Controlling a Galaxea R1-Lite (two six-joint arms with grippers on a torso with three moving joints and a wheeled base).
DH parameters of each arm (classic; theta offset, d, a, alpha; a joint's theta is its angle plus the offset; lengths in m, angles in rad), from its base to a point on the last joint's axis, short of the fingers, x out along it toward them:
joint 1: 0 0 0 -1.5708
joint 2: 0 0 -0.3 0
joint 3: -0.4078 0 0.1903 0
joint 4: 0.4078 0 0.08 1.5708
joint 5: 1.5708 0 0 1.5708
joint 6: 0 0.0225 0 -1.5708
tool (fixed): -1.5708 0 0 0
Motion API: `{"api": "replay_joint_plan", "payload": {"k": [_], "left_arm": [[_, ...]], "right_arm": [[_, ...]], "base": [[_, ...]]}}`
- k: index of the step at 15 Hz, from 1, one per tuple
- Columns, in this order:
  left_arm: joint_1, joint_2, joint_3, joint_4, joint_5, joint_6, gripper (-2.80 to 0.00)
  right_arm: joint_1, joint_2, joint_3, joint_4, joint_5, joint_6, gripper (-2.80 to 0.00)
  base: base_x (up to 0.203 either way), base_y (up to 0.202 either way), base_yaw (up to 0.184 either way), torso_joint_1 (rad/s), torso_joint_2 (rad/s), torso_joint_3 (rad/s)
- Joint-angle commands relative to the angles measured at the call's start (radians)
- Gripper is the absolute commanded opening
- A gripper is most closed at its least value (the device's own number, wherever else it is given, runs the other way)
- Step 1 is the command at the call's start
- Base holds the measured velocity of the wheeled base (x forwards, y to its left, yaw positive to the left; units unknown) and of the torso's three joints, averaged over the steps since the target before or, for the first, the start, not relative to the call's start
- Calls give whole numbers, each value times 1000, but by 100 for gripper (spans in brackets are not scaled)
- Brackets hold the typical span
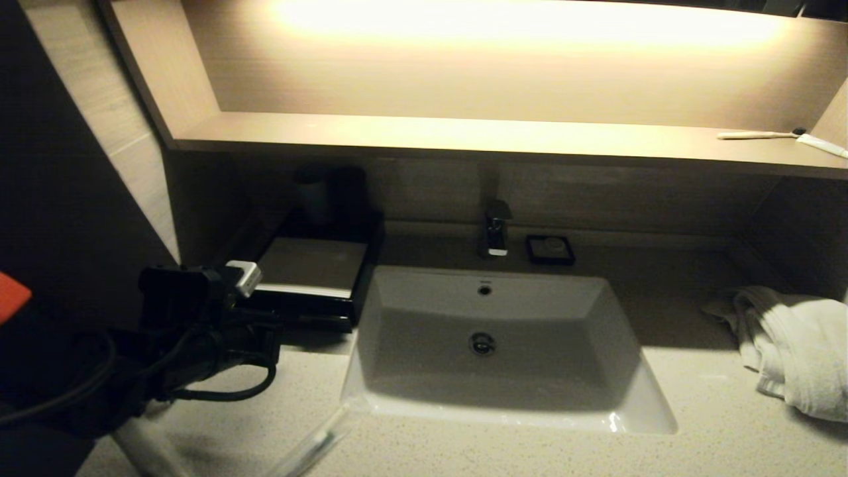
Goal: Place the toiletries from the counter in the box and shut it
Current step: Open the drawer
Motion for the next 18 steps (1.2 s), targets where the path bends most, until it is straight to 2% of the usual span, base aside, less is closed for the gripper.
{"api": "replay_joint_plan", "payload": {"k": [1, 6, 10, 18], "left_arm": [[-3, 8, -4, -4, 11, 0, -280], [-12, 23, -13, -18, 31, -1, -280], [-25, 71, 3, -127, 70, -4, -280], [-25, 79, -7, -132, 71, -9, -280]], "right_arm": [[0, 0, 0, 0, 0, 0, -280], [0, 0, 0, 0, 0, 0, -280], [0, 0, 0, 0, 0, 0, -280], [0, 0, 0, 0, 0, 0, -280]], "base": [[0, 0, 0, 0, 0, 0], [0, 0, 0, 0, 0, 0], [0, 0, 0, 0, 0, 0], [0, 0, 0, 0, 0, 0]]}}
